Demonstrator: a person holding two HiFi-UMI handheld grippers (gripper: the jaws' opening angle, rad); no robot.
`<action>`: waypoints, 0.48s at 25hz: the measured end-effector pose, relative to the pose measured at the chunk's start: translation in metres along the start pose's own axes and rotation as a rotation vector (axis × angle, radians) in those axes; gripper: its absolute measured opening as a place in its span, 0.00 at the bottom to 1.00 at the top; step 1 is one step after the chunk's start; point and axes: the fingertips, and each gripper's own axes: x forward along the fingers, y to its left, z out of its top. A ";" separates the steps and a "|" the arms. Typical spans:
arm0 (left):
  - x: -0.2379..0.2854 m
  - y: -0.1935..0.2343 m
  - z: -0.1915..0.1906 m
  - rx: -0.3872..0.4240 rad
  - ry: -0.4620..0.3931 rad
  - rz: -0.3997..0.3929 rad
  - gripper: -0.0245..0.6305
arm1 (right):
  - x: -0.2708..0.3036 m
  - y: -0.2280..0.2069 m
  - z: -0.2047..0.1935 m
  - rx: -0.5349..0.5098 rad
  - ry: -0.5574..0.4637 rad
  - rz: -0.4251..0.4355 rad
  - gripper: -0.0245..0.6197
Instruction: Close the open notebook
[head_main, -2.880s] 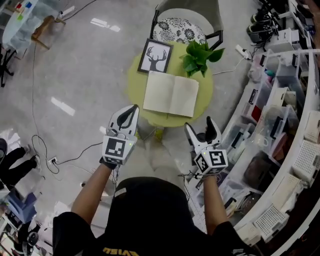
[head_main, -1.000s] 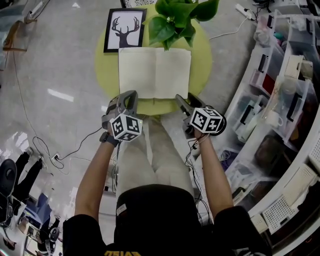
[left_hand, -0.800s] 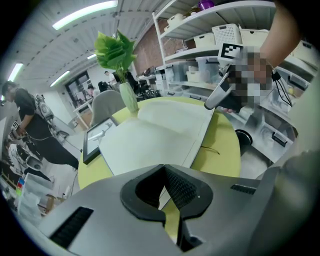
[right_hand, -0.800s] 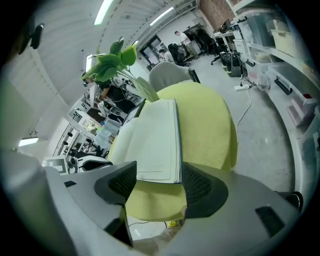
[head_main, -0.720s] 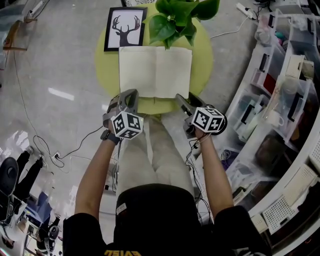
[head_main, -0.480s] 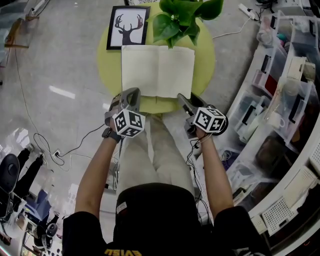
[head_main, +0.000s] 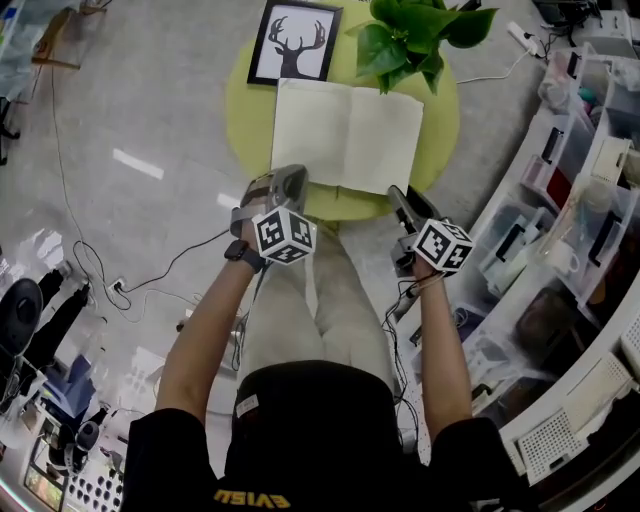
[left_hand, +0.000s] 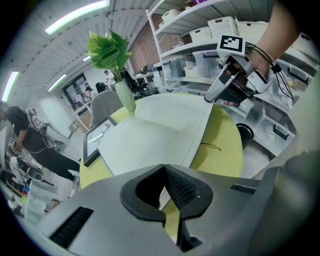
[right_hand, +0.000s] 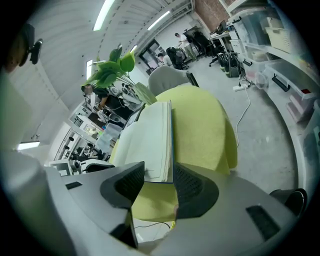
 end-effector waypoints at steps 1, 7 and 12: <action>0.000 0.000 0.000 0.009 -0.001 0.004 0.06 | -0.001 0.000 0.000 0.001 -0.005 -0.001 0.32; 0.001 0.000 -0.001 0.014 -0.017 0.007 0.06 | -0.007 0.000 0.003 -0.004 -0.033 -0.009 0.26; 0.000 0.000 -0.003 -0.039 -0.020 0.000 0.06 | -0.013 0.002 0.007 -0.010 -0.053 -0.013 0.18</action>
